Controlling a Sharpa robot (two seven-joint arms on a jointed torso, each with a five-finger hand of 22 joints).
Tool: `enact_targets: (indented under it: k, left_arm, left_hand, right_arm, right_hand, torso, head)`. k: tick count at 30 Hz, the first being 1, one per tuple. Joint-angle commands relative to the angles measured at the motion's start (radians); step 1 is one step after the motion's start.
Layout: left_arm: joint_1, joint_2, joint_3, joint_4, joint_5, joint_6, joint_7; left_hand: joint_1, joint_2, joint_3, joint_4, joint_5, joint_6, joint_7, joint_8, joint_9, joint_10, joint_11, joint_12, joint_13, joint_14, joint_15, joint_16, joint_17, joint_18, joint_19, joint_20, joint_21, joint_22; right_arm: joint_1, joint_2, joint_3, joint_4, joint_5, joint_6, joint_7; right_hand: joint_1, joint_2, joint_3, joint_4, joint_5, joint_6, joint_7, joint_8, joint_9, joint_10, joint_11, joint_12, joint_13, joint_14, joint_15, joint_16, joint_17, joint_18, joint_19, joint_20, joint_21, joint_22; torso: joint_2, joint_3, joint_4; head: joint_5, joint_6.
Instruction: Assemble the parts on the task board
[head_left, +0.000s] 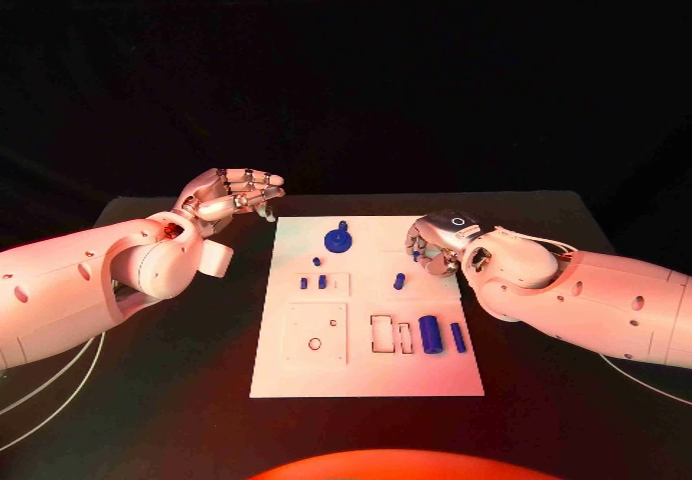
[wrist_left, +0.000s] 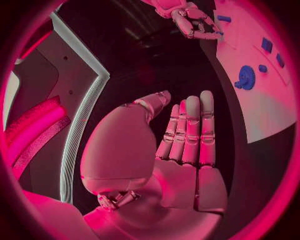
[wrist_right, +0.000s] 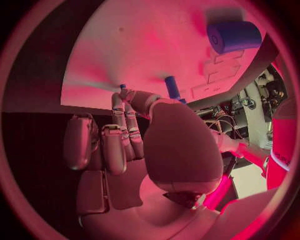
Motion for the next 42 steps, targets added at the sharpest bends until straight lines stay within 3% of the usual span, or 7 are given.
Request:
enact_targets:
  k: [1,12,18,24,29,36,42]
  left_arm:
    - [0.001,0.001,0.001,0.000,0.004,0.004,0.003]
    - [0.001,0.001,0.001,-0.003,0.004,0.004,0.001]
    - [0.000,0.002,0.001,-0.006,0.004,0.003,0.000]
    - [0.000,0.007,0.001,-0.009,0.005,0.004,0.000]
    - [0.000,0.012,0.001,-0.011,0.005,0.003,0.000]
    - [0.000,0.020,0.001,-0.012,0.005,-0.001,0.000]
    - [0.000,0.026,0.001,-0.012,0.005,-0.004,0.000]
  left_hand:
    - [0.012,0.002,-0.008,0.001,0.007,-0.005,0.005,-0.003,-0.002,-0.009,0.003,-0.002,-0.001,-0.010,0.001,-0.006,-0.002,0.005,0.004,0.004,-0.006,-0.002]
    - [0.013,0.002,-0.010,0.001,0.007,-0.011,0.008,-0.006,-0.003,-0.015,0.006,-0.003,-0.002,-0.012,0.003,-0.007,-0.004,0.005,0.003,0.006,-0.009,-0.003]
    - [0.013,0.001,-0.011,0.000,0.007,-0.014,0.009,-0.007,-0.004,-0.018,0.007,-0.003,-0.003,-0.013,0.004,-0.007,-0.005,0.005,0.003,0.006,-0.010,-0.004]
    - [0.014,0.001,-0.012,0.000,0.007,-0.015,0.010,-0.008,-0.004,-0.019,0.007,-0.003,-0.003,-0.013,0.004,-0.007,-0.005,0.005,0.003,0.006,-0.011,-0.004]
    - [0.014,0.002,-0.012,0.000,0.007,-0.016,0.010,-0.008,-0.004,-0.020,0.008,-0.003,-0.003,-0.014,0.004,-0.008,-0.006,0.005,0.002,0.007,-0.011,-0.004]
    - [0.014,0.002,-0.012,0.000,0.007,-0.017,0.010,-0.009,-0.004,-0.021,0.008,-0.003,-0.003,-0.014,0.005,-0.008,-0.006,0.005,0.002,0.007,-0.012,-0.005]
    - [0.014,0.002,-0.012,0.000,0.007,-0.017,0.010,-0.009,-0.004,-0.021,0.008,-0.003,-0.003,-0.014,0.005,-0.008,-0.006,0.005,0.002,0.007,-0.012,-0.005]
  right_arm:
    - [0.004,-0.007,0.003,0.010,0.015,-0.044,0.021]
    - [0.013,-0.045,0.009,0.068,0.045,-0.055,0.024]
    - [0.019,-0.073,0.014,0.159,0.051,-0.076,0.021]
    - [0.018,-0.071,0.017,0.250,0.047,-0.105,0.024]
    - [0.007,-0.047,0.018,0.294,0.034,-0.117,0.030]
    - [-0.021,0.015,0.015,0.284,0.024,-0.115,0.039]
    - [-0.052,0.062,0.008,0.251,0.015,-0.107,0.045]
  right_hand:
    - [-0.005,0.009,0.002,-0.006,0.003,0.006,-0.001,0.004,0.001,0.040,-0.033,0.002,0.001,0.059,-0.008,0.004,0.037,-0.021,0.010,-0.001,0.005,0.127]
    - [-0.008,0.008,0.003,-0.008,0.002,0.008,-0.001,0.005,0.002,0.043,-0.033,0.001,0.002,0.059,-0.008,0.004,0.036,-0.020,0.009,-0.001,0.004,0.127]
    - [-0.009,0.008,0.003,-0.008,0.002,0.008,-0.001,0.005,0.002,0.043,-0.033,0.001,0.002,0.059,-0.008,0.004,0.035,-0.020,0.009,-0.001,0.004,0.127]
    - [-0.010,0.008,0.003,-0.009,0.002,0.008,-0.001,0.005,0.002,0.044,-0.033,0.000,0.002,0.059,-0.008,0.005,0.039,-0.021,0.010,-0.001,0.005,0.128]
    - [-0.010,0.007,0.004,-0.010,0.002,0.008,-0.001,0.005,0.002,0.044,-0.034,0.000,0.002,0.059,-0.008,0.005,0.037,-0.020,0.009,-0.001,0.004,0.127]
    - [-0.010,0.007,0.005,-0.012,0.003,0.008,-0.001,0.005,0.002,0.045,-0.034,-0.001,0.002,0.059,-0.008,0.004,0.037,-0.020,0.009,-0.001,0.003,0.127]
    - [-0.010,0.007,0.005,-0.012,0.003,0.008,-0.001,0.004,0.002,0.045,-0.034,-0.001,0.002,0.059,-0.008,0.004,0.036,-0.020,0.008,-0.001,0.002,0.127]
  torso:
    - [0.000,0.0000,-0.0004]
    - [0.000,0.0005,-0.0007]
    - [-0.001,0.0005,-0.0019]
    - [-0.002,0.0005,0.0006]
    - [-0.001,-0.0006,0.0006]
    - [0.000,-0.0032,-0.0003]
    - [0.001,-0.0013,0.0006]
  head:
    - [0.001,0.000]
    - [0.001,0.002]
    - [0.006,0.003]
    - [0.020,0.004]
    - [0.035,0.003]
    - [0.063,-0.001]
    - [0.086,-0.015]
